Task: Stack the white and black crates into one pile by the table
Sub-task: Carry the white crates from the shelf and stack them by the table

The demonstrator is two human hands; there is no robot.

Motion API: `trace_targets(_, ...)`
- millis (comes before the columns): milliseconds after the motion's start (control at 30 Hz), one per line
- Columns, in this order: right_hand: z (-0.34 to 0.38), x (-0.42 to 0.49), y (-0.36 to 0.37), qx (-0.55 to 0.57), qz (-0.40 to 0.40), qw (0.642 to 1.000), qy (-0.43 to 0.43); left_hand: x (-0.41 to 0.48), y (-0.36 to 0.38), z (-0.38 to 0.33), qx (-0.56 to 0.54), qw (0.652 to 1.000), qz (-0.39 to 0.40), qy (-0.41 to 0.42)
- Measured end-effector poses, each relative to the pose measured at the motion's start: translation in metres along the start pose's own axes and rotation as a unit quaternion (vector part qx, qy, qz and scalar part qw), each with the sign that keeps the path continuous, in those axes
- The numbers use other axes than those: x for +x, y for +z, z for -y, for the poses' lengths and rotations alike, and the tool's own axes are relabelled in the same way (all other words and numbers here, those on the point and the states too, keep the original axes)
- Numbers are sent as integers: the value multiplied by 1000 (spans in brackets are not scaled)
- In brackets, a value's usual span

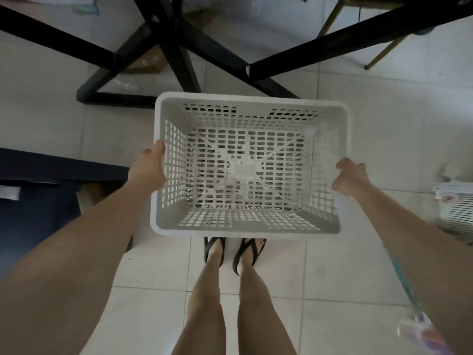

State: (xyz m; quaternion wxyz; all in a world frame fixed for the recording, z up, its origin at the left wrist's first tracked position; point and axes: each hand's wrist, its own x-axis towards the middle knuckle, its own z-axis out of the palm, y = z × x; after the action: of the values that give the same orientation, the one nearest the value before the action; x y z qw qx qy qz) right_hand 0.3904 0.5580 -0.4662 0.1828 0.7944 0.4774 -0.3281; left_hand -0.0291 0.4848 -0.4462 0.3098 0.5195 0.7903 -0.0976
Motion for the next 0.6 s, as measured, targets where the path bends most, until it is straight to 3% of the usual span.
trace_targets(167,10,6,6,0,-11,1000,29,11,-1,-1,3,1000,22,-14)
trace_targets(600,-6,0,13,-9,-19,1000,3,13,3,0,0,1000,13,-28)
